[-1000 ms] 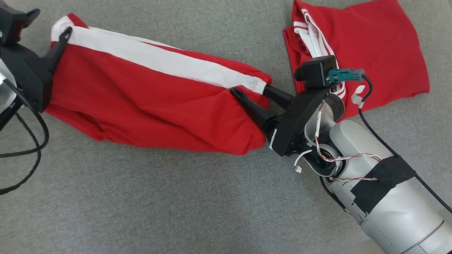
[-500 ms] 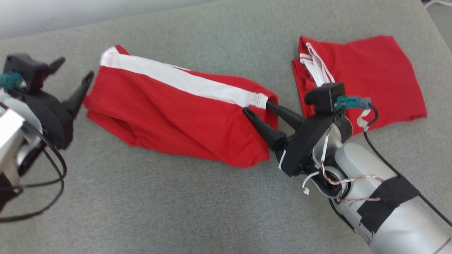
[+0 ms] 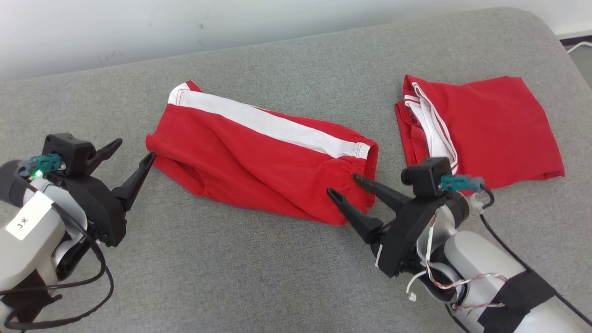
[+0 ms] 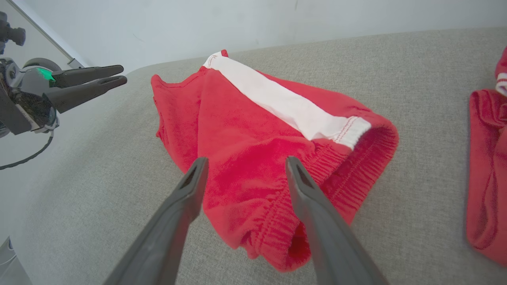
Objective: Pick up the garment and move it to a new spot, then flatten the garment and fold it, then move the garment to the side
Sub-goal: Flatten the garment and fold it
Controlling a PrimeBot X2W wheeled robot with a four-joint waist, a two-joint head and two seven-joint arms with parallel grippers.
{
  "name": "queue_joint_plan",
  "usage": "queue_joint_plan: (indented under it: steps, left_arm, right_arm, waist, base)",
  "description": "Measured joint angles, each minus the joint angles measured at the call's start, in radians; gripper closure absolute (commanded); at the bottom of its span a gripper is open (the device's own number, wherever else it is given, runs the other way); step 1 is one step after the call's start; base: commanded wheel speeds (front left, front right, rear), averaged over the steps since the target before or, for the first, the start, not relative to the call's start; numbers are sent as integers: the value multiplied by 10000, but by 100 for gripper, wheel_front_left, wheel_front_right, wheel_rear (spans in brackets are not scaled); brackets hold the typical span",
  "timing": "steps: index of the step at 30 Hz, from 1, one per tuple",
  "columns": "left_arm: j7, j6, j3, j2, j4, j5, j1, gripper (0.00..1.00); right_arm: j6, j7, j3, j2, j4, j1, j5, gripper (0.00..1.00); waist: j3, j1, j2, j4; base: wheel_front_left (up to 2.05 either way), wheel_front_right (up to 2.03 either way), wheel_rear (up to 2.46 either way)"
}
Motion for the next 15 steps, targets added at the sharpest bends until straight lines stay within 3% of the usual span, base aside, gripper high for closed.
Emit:
queue_joint_plan:
  steps: [15]
  left_arm:
    - [-102, 0, -278, -88, -211, -508, 523, 0]
  right_arm:
    - [-604, 0, 176, -270, -579, 459, -456, 0]
  waist:
    - [319, 2, 0, -264]
  base:
    - [0, 0, 0]
